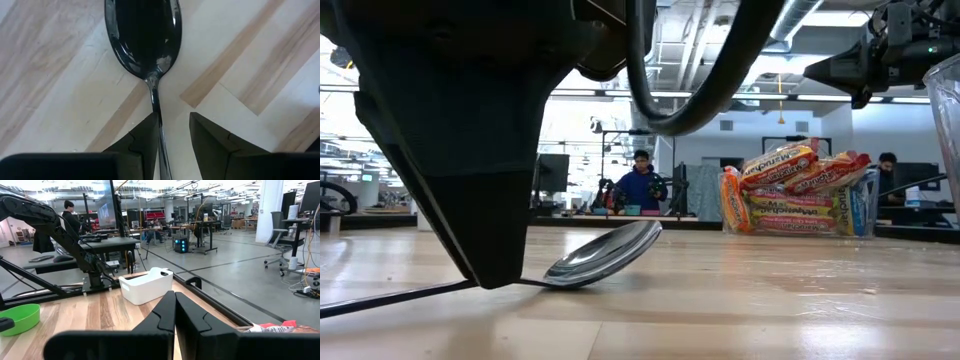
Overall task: Pick & Place Food Item
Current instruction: Put the black spoon into the white bin
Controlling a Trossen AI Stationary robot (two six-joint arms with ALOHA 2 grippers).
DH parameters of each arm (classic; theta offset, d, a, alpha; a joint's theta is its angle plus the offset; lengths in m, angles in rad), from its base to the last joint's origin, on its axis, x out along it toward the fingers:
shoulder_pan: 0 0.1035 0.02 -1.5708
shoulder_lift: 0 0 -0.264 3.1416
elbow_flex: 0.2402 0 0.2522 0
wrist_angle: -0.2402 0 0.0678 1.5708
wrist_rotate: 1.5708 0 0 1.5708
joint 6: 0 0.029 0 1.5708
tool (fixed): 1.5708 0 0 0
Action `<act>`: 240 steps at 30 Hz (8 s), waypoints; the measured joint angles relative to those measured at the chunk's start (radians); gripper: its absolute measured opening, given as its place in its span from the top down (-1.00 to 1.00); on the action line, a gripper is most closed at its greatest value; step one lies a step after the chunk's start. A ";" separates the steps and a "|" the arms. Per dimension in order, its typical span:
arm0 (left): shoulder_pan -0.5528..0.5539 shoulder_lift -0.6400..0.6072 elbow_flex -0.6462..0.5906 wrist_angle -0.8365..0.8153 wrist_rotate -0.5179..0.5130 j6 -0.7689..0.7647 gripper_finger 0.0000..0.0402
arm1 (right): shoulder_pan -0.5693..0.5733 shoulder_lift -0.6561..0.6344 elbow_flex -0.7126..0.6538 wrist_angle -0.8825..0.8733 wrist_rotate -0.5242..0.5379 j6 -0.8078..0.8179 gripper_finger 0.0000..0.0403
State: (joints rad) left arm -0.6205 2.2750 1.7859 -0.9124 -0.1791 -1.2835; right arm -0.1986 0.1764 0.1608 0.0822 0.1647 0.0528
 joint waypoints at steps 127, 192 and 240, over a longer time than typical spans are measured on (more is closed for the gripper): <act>0.023 -0.402 -0.065 -0.256 -0.242 0.058 0.92 | 0.000 0.000 0.000 0.000 0.000 0.000 1.00; 1.191 -0.844 -0.131 -0.447 -0.228 0.699 0.94 | 0.000 0.000 0.000 0.000 -0.002 0.000 1.00; 1.363 -1.000 -1.114 0.252 -0.134 0.778 0.92 | 0.000 0.000 0.000 0.000 -0.002 0.000 1.00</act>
State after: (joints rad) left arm 0.7422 1.2755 0.6716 -0.6608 -0.3134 -0.5055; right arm -0.1986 0.1764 0.1608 0.0822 0.1623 0.0525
